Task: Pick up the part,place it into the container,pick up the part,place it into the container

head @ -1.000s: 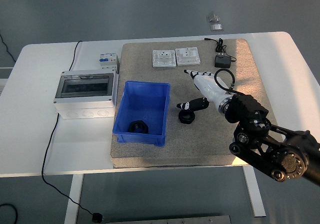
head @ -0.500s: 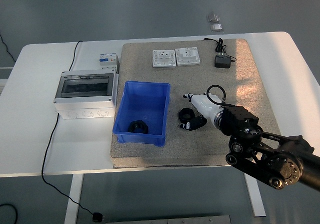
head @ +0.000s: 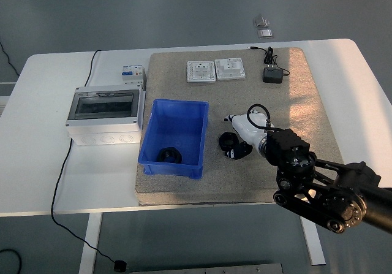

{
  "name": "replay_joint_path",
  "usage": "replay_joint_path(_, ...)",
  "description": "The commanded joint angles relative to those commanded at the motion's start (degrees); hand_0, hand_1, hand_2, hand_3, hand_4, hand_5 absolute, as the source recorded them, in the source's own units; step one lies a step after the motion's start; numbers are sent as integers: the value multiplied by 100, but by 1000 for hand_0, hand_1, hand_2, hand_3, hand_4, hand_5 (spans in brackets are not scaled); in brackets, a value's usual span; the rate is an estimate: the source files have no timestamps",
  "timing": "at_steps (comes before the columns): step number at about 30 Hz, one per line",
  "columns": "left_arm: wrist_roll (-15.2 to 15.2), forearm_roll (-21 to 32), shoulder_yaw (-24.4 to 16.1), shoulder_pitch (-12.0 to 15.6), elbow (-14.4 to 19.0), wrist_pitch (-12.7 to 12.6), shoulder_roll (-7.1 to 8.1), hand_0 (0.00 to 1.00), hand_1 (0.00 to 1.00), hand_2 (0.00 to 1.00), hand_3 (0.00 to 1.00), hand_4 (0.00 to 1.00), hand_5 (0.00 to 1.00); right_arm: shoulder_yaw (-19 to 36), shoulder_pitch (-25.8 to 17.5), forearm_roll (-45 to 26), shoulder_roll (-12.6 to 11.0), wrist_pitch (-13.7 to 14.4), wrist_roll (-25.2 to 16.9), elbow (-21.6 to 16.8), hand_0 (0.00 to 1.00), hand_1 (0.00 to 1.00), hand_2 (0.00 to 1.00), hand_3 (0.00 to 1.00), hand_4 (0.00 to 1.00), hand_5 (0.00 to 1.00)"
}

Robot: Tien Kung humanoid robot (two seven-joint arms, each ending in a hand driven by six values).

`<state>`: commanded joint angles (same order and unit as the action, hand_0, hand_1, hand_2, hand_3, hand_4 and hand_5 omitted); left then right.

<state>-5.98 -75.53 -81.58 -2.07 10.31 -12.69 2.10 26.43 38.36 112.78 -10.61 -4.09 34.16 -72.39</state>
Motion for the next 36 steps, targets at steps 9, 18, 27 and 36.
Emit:
replay_joint_path(9, 43, -52, -37, -6, 0, 1, 10, 700, 676, 731, 722, 787, 852, 26, -4, 118, -12, 48, -102, 5, 861, 385, 391, 517, 321, 2)
replay_joint_path(18, 68, -30, -48, 7, 0, -20, 18, 700, 675, 727, 720, 786, 862, 752, 18, 256, -132, 835, -469, -19, 784, 362, 388, 509, 296, 2)
replay_joint_path(27, 64, -45, -78, 17, 0, -29, 20, 699, 675, 727, 719, 784, 881, 438, 366, -659, 122, 2356, -1743, -10, 754, 355, 391, 504, 295, 2)
replay_joint_path(36, 106, 2, -74, -5, 0, -57, 23, 698, 673, 725, 717, 789, 899, -429, 611, -183, 433, 1606, -2574, 309, 819, 514, 618, 640, 420, 172)
